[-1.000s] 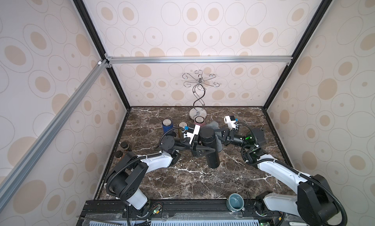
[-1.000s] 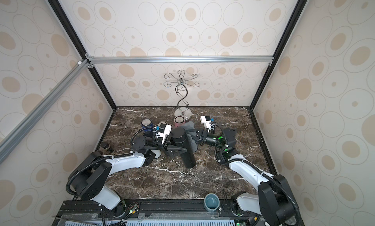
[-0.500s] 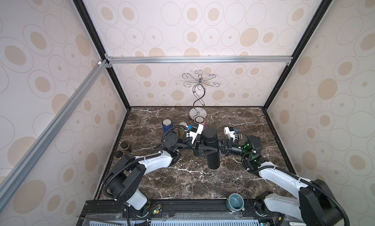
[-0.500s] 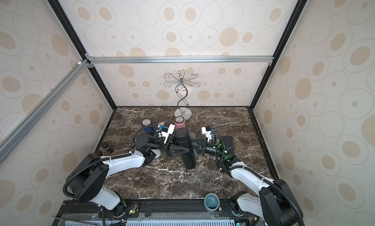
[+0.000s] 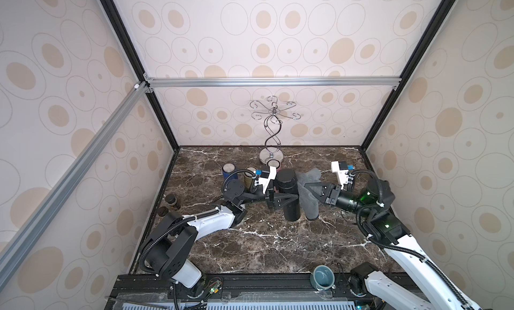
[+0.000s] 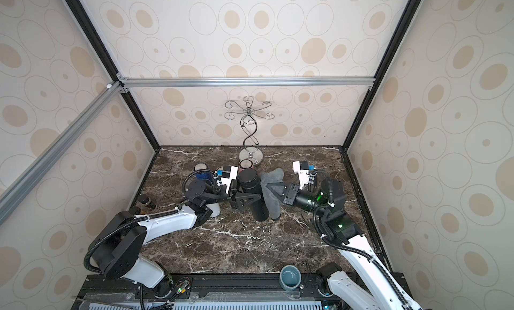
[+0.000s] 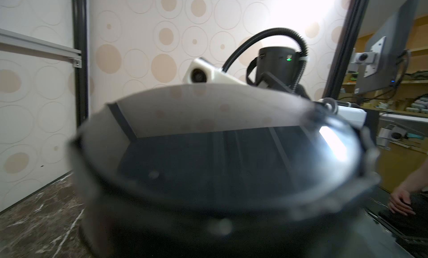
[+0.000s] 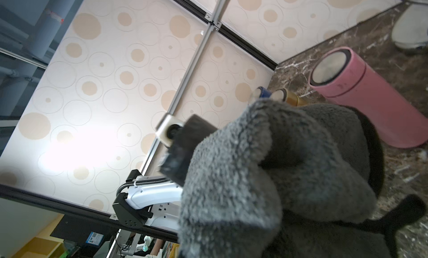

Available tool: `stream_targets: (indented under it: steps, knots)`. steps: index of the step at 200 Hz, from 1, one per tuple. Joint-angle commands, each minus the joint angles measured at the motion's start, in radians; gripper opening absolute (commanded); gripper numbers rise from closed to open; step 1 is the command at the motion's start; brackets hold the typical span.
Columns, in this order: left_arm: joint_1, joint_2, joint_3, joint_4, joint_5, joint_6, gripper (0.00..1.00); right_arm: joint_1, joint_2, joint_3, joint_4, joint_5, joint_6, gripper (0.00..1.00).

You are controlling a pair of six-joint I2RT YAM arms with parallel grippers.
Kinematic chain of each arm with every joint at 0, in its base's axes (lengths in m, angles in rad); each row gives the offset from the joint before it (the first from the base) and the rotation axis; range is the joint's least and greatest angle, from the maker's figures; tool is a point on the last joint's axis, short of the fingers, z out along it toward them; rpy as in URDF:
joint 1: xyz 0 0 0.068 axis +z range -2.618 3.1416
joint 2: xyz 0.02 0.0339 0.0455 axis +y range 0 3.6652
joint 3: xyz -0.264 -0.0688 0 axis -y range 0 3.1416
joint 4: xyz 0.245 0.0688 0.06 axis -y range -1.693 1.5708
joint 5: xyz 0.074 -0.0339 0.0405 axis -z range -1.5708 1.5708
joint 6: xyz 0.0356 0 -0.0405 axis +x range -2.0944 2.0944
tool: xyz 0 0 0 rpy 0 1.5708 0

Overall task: Wipe the surface of the thermos
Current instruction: Wipe the dirt from the surface of the thermos.

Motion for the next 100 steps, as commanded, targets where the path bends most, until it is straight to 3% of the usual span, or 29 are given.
stream_targets:
  steps: [1, 47, 100]
  knots:
    - [0.006, -0.004, 0.021, -0.035, -0.085, 0.069, 0.0, 0.01, 0.025, 0.044, 0.0, -0.028, -0.044, 0.0]
    - [-0.016, 0.015, 0.033, -0.13, -0.118, 0.145, 0.0, 0.012, 0.095, 0.134, 0.08, -0.044, -0.043, 0.0]
    - [-0.064, 0.049, 0.055, -0.203, -0.166, 0.218, 0.0, 0.013, 0.204, 0.256, 0.033, -0.024, -0.094, 0.0]
